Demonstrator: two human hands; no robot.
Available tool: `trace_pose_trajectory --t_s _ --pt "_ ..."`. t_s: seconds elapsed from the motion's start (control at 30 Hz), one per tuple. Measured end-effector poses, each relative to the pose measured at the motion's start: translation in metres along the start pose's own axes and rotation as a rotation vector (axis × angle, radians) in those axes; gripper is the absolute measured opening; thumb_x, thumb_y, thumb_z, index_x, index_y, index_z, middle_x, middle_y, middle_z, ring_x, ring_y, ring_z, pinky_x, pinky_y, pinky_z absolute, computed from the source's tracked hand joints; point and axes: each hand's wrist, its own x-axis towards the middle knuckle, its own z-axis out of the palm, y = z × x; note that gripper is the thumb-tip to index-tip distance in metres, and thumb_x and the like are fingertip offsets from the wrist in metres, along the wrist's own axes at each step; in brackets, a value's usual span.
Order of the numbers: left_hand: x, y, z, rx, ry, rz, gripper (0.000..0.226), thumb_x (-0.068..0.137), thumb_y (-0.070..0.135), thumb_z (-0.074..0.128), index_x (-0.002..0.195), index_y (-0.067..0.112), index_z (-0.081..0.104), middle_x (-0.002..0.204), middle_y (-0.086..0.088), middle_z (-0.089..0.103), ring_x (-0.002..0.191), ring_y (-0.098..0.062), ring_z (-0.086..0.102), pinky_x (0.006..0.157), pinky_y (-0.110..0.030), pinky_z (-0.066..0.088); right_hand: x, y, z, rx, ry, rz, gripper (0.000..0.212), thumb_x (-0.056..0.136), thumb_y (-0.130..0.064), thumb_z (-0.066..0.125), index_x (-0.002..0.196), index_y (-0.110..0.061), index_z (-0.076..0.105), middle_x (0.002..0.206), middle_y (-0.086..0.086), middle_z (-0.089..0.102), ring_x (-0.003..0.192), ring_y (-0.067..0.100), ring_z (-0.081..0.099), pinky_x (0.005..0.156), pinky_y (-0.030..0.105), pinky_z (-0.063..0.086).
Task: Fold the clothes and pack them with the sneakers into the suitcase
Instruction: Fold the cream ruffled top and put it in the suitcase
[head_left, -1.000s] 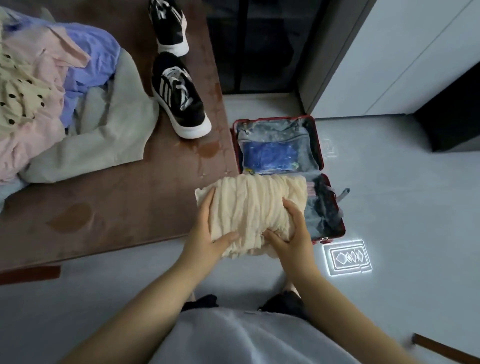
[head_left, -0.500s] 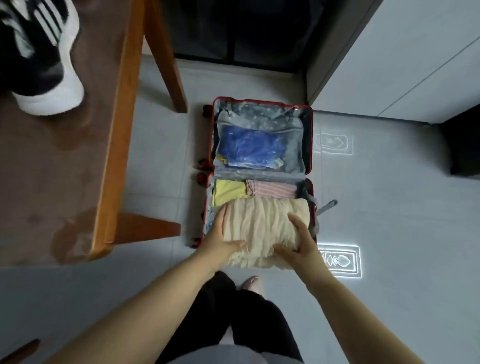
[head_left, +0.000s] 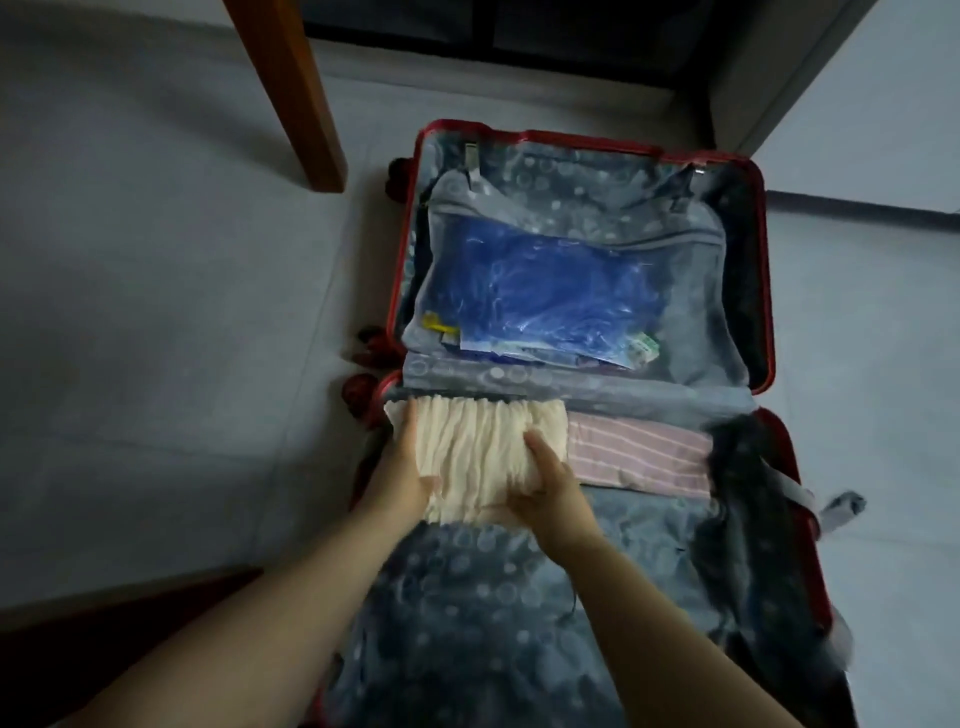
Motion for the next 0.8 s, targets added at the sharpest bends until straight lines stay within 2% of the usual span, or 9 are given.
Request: trace_pose_trajectory --t_s 0.03,0.1,0.2,0.27,0.33,0.43,0.57,0.7,0.8 --pt "0.009 -0.012 0.016 0.112 0.010 0.013 0.096 0.087 0.005 0.056 0.144 0.031 -0.017 0.157 -0.011 -0.005 0.143 -0.030 0.013 0.113 -0.040 0.025 0.016 0.015 0.010 -0.092 -0.048 0.033 0.074 0.089 -0.018 0.059 0.145 -0.038 0.016 0.144 0.006 0.028 0.128 0.027 0.038 0.100 0.033 0.036" --pt "0.015 -0.024 0.037 0.283 -0.016 0.013 0.085 0.091 0.004 0.045 0.146 0.033 -0.014 0.154 -0.008 -0.024 0.144 -0.031 -0.001 0.115 -0.042 0.020 0.029 0.033 0.021 -0.213 -0.119 0.087 0.078 0.091 -0.019 0.053 0.145 -0.044 0.002 0.153 0.007 0.009 0.132 0.030 0.033 0.100 0.034 0.036" --pt "-0.018 -0.012 0.030 0.432 -0.057 0.012 0.074 0.096 0.016 0.041 0.148 0.028 -0.010 0.154 -0.005 -0.023 0.143 -0.031 -0.011 0.118 -0.040 0.008 0.001 0.017 0.008 -0.380 -0.161 0.137 0.082 0.092 -0.023 0.053 0.144 -0.045 -0.006 0.156 0.007 -0.008 0.137 0.034 0.026 0.105 0.041 0.035" --pt "-0.061 0.009 0.006 0.393 -0.042 0.022 0.073 0.097 0.023 0.042 0.148 0.028 -0.009 0.156 -0.002 -0.019 0.144 -0.028 -0.010 0.118 -0.038 0.005 -0.047 -0.012 -0.013 -0.477 -0.137 0.148 0.082 0.093 -0.029 0.054 0.146 -0.041 -0.007 0.156 0.009 -0.012 0.141 0.036 0.015 0.110 0.044 0.028" --pt "-0.111 0.049 -0.043 0.354 -0.065 -0.006 0.074 0.096 0.025 0.042 0.147 0.028 -0.011 0.157 0.002 -0.014 0.145 -0.025 -0.003 0.118 -0.041 0.009 -0.105 -0.062 -0.045 -0.503 -0.138 0.132 0.081 0.093 -0.031 0.052 0.147 -0.035 -0.009 0.156 0.009 -0.011 0.143 0.034 0.007 0.113 0.043 0.021" --pt "-0.170 0.102 -0.107 0.352 -0.088 -0.046 0.076 0.095 0.023 0.043 0.147 0.027 -0.012 0.158 0.001 -0.001 0.143 -0.021 0.012 0.117 -0.039 0.014 -0.173 -0.120 -0.079 -0.510 -0.193 0.096 0.077 0.095 -0.029 0.049 0.148 -0.030 -0.006 0.156 0.007 -0.004 0.143 0.031 0.008 0.114 0.039 0.020" --pt "-0.279 0.179 -0.212 0.315 -0.044 -0.001 0.077 0.094 0.017 0.044 0.148 0.028 -0.010 0.158 0.000 -0.001 0.143 -0.019 0.013 0.115 -0.035 0.012 -0.274 -0.231 -0.130 -0.503 -0.187 -0.009 0.070 0.093 -0.030 0.049 0.148 -0.029 0.005 0.154 0.003 0.008 0.140 0.026 0.019 0.110 0.035 0.027" --pt "-0.366 0.235 -0.299 0.245 0.002 0.039 0.076 0.093 0.016 0.044 0.148 0.032 -0.006 0.157 0.002 0.007 0.140 -0.020 0.021 0.114 -0.034 0.016 -0.359 -0.341 -0.170 -0.519 -0.164 -0.192 0.064 0.091 -0.027 0.053 0.144 -0.025 0.018 0.149 0.002 0.022 0.134 0.022 0.032 0.108 0.031 0.031" --pt "-0.416 0.266 -0.361 0.175 0.055 0.167 0.071 0.093 0.021 0.042 0.149 0.030 -0.002 0.156 0.000 0.014 0.137 -0.023 0.026 0.113 -0.036 0.022 -0.398 -0.410 -0.186 -0.535 -0.119 -0.303 0.059 0.088 -0.022 0.058 0.140 -0.020 0.029 0.143 0.003 0.032 0.129 0.022 0.039 0.103 0.029 0.033"
